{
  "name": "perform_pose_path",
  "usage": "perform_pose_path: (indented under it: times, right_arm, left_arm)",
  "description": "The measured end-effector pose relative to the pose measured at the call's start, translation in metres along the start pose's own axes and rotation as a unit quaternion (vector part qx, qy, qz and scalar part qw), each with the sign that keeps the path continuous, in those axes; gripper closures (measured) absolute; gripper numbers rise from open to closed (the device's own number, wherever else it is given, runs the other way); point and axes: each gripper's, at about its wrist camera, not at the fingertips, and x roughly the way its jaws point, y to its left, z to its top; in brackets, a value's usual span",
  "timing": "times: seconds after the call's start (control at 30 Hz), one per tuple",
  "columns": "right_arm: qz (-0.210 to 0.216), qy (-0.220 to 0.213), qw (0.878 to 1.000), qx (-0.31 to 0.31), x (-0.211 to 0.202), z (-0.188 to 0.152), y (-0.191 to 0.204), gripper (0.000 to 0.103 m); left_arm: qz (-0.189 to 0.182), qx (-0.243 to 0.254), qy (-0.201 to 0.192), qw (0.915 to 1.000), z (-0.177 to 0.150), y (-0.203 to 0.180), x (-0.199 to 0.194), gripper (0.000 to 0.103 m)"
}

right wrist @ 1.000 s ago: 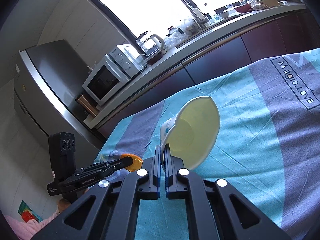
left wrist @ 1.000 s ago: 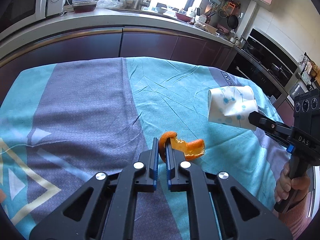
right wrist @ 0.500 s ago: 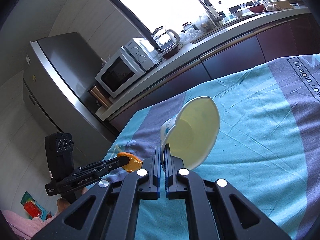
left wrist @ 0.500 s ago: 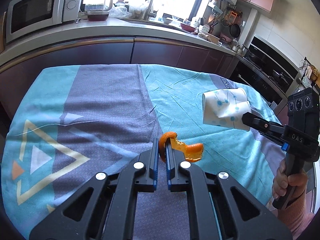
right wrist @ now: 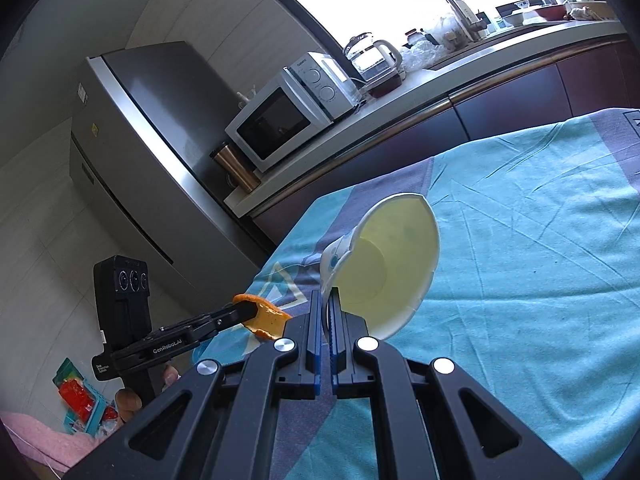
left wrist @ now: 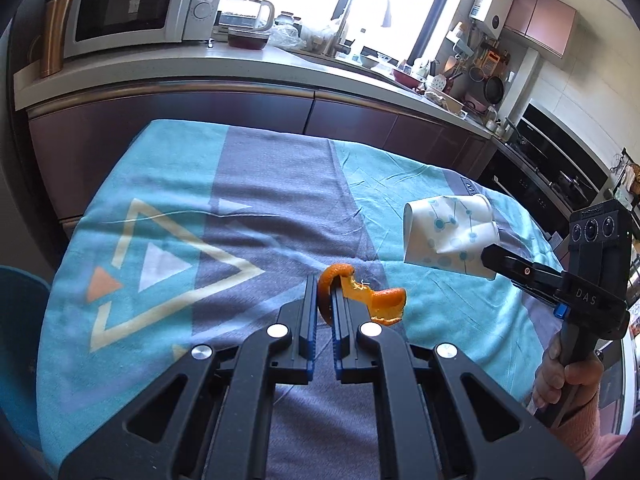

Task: Collect trash
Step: 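Lift the peel and cup and carry them toward the teal bin with both tools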

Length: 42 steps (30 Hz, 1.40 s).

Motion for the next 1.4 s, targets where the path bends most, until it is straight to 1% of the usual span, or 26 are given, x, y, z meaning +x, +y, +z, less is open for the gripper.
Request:
perform_pose_path:
  times: [0.3,0.57,0.97,1.4]
  right_arm:
    - [0.030,0.026,0.999,-0.013,0.024,-0.010,0.028,0.100]
    - [0.049,0.044,0.998,-0.024,0.041,-0.017,0.049,0.100]
    - [0.068,0.062,0.995,-0.034,0.059,-0.022,0.069,0.100]
    - [0.082,0.076,0.993,-0.040,0.076,-0.020,0.079,0.100]
  left_arm:
    - [0.020,-0.023,-0.016,0.9994,-0.014,0.029,-0.033,0.096]
    - [0.041,-0.034,-0.030,0.9981,-0.024,0.046,-0.058,0.096]
    - [0.053,-0.051,-0.037,0.9966,-0.034,0.063,-0.077,0.096]
    - [0.061,-0.064,-0.043,0.9951,-0.041,0.077,-0.089,0.096]
